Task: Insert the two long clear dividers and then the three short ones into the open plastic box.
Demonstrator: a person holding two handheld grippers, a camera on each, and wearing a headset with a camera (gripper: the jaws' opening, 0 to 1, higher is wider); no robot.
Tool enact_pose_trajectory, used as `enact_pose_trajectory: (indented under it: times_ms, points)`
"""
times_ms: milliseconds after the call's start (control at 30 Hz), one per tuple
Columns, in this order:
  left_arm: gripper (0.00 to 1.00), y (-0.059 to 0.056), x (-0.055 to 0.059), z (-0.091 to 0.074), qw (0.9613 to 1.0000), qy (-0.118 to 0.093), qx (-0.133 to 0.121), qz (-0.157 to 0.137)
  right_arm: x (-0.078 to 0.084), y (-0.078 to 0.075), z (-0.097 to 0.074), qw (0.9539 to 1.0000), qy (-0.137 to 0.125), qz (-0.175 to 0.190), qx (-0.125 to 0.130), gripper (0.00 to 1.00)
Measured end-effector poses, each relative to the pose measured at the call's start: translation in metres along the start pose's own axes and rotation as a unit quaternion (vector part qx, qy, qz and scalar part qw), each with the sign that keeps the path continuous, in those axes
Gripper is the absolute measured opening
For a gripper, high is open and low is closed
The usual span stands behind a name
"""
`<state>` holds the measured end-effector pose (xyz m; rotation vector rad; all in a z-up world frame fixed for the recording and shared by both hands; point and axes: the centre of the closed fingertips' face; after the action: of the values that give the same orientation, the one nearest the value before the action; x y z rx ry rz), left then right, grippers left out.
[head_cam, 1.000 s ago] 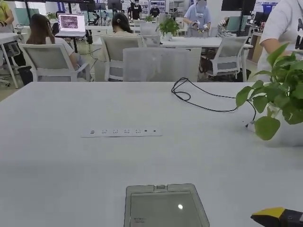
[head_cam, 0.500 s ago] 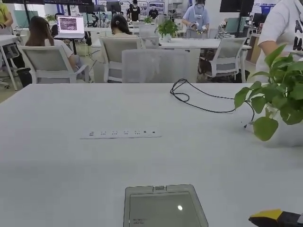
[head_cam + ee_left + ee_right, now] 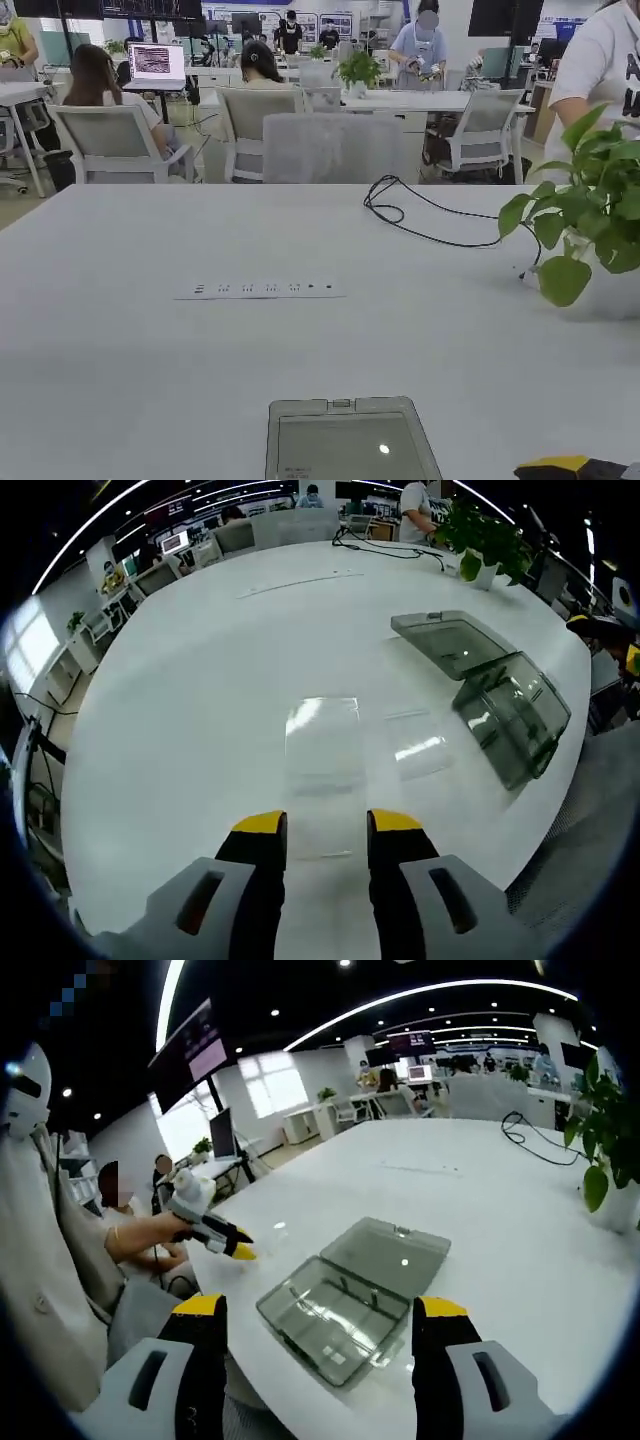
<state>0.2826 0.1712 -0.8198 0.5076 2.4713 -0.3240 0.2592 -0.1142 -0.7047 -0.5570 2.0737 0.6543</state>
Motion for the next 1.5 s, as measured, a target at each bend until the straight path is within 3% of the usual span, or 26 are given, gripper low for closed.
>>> enact_pose_trajectory:
  times_ms: [67, 367, 767, 933, 1167, 1500]
  points:
    - [0.30, -0.006, -0.003, -0.003, 0.9999, -0.011, 0.003, -0.004, -0.003, 0.002, 0.002, 0.9997, -0.007, 0.022, -0.001, 0.74]
    - [0.30, -0.035, -0.021, -0.009, 0.9966, -0.079, 0.020, -0.010, -0.002, 0.016, 0.014, 0.9984, -0.010, 0.056, -0.006, 0.65]
    - [0.30, -0.081, -0.037, -0.011, 0.9903, -0.127, 0.056, -0.011, -0.001, 0.026, 0.028, 0.9949, -0.017, 0.099, -0.011, 0.56]
    - [0.30, -0.104, -0.043, -0.011, 0.9849, -0.150, 0.084, -0.023, -0.002, 0.031, 0.036, 0.9931, -0.022, 0.114, -0.011, 0.52]
    - [0.30, -0.135, -0.047, -0.007, 0.9782, -0.159, 0.129, -0.036, 0.000, 0.038, 0.049, 0.9905, -0.023, 0.135, -0.012, 0.45]
    - [0.30, -0.166, -0.051, -0.005, 0.9708, -0.169, 0.166, -0.038, 0.012, 0.052, 0.063, 0.9859, -0.019, 0.165, -0.020, 0.34]
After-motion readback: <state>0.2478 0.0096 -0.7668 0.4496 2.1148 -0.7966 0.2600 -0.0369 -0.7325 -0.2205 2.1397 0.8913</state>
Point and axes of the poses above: the centre of the closed fingertips' face, and the gripper's own axes: z roughly forward along the fingers, y roughly to its left, x roughly out of its underside, and after that the axes turned 9 degrees about x, right-handed
